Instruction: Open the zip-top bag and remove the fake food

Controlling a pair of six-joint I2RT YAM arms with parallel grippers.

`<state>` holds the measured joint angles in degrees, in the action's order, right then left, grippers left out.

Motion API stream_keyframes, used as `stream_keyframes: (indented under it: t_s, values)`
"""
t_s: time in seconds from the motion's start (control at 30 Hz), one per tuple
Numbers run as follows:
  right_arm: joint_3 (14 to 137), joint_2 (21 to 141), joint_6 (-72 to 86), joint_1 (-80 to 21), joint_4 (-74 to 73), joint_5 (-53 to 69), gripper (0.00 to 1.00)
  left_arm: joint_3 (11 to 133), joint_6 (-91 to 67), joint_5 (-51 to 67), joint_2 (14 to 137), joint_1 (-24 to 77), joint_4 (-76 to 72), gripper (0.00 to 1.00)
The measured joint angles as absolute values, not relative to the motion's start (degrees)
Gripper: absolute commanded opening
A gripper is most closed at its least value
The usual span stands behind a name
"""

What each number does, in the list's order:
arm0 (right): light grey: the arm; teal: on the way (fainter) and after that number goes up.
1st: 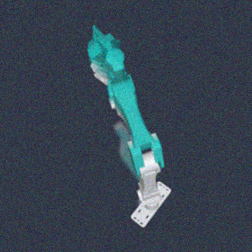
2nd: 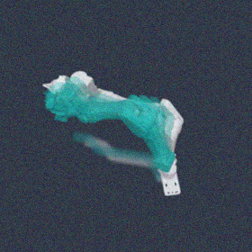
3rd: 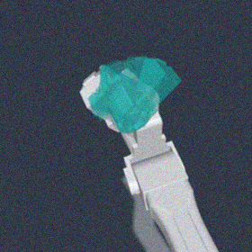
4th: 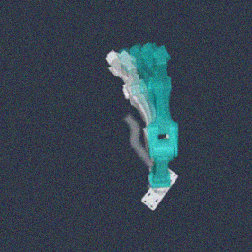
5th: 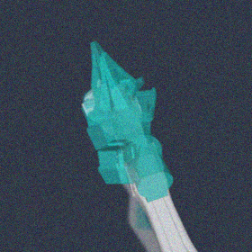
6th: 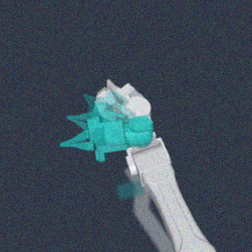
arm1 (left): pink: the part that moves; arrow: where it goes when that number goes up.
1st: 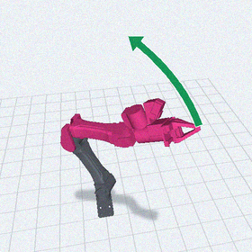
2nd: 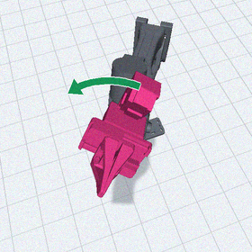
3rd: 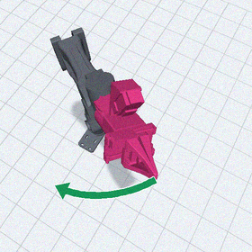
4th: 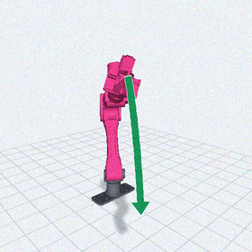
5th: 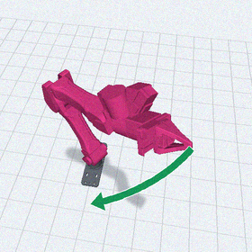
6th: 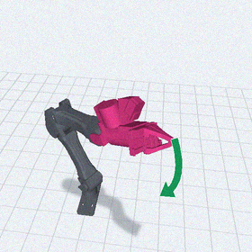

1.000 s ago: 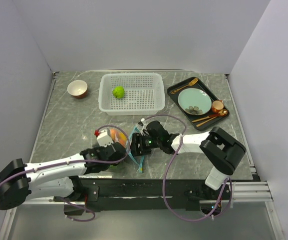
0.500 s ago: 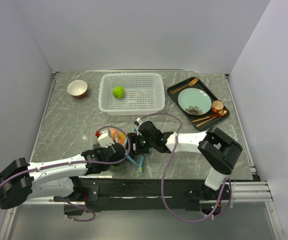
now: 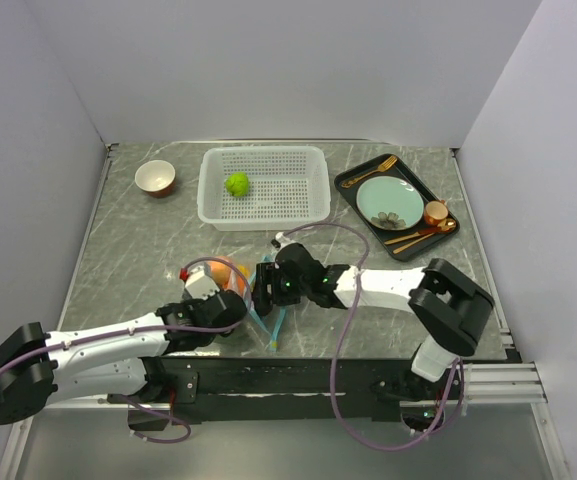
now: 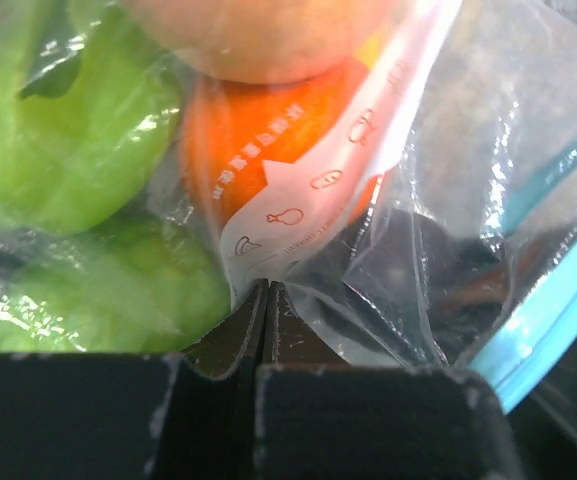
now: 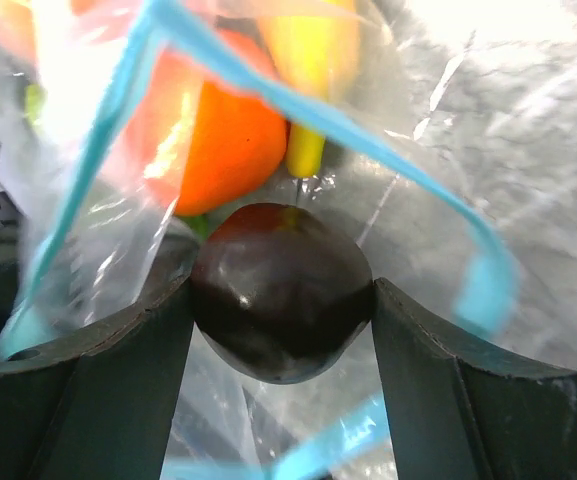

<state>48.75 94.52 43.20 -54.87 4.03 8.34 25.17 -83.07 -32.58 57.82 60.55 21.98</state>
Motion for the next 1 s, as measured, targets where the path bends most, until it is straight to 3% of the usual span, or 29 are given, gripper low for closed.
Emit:
stream_keyframes:
  t_s: [0.43, 0.63, 1.0]
  values:
    - [45.8, 80.14, 40.73, -54.0, -2.87, 3.36, 0.53, 24.97, -86.54, -34.37, 57.14, 59.94, 24.38, 0.01]
    - [46.57, 75.5, 38.65, -46.54, -7.4, 3.62, 0.54, 24.97, -85.97, -34.33, 57.08, 59.9, 24.32, 0.01]
    - [71.05, 90.72, 34.52, -31.38, -6.72, 2.39, 0.57, 27.11, -82.96, -34.09, 56.58, 59.79, 26.15, 0.01]
